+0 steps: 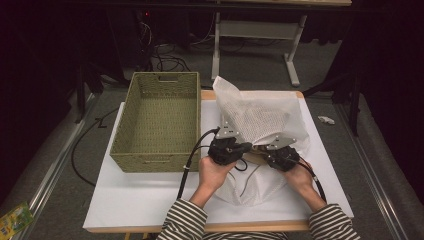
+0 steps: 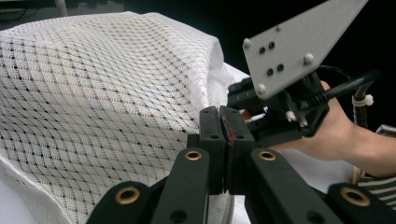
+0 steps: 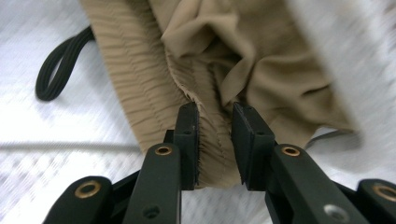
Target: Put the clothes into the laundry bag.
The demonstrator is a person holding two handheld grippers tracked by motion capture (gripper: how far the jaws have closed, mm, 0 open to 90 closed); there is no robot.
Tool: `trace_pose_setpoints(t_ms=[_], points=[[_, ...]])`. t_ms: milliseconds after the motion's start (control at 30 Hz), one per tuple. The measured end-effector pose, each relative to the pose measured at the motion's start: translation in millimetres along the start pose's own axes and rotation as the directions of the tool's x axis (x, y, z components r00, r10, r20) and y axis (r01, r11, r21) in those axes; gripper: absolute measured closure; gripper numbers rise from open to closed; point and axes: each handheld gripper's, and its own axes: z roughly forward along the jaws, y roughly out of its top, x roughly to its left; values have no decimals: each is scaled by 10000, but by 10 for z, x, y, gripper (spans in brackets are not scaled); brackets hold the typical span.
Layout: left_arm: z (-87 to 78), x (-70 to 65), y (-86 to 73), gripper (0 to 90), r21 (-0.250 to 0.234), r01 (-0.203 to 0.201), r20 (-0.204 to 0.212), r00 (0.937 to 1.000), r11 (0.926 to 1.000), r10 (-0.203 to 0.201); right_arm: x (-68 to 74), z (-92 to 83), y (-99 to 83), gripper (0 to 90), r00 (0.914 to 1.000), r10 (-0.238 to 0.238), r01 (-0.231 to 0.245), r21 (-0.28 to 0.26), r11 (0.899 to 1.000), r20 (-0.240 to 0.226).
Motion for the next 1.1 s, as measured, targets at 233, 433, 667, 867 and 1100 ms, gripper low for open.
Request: trace_pose_setpoints(t_ms=[233, 433, 667, 867, 1100], points=[[-18, -26, 4, 887, -25, -61, 91, 9999, 10000, 62, -110, 92, 67, 745, 9979, 192, -183, -153, 9997, 619], [-23, -40, 3, 887, -25, -100, 116, 9999, 9999, 100, -208, 244, 96, 753, 9912, 420, -403, -159, 9991, 1257], [-42, -5, -2, 887, 31, -119, -56, 9999, 9999, 119, -325, 351, 109, 696, 9882, 852, -868, 69, 9962, 1276], [-58, 14, -6, 885, -62, -127, -202, 9997, 9999, 125, -297, 111, 31, 608, 9932, 1033, -1018, -303, 9943, 535], [-50, -4, -14, 882, -34, -184, -280, 9994, 9998, 183, -260, -190, -93, 555, 9949, 1002, -994, -484, 9939, 136]])
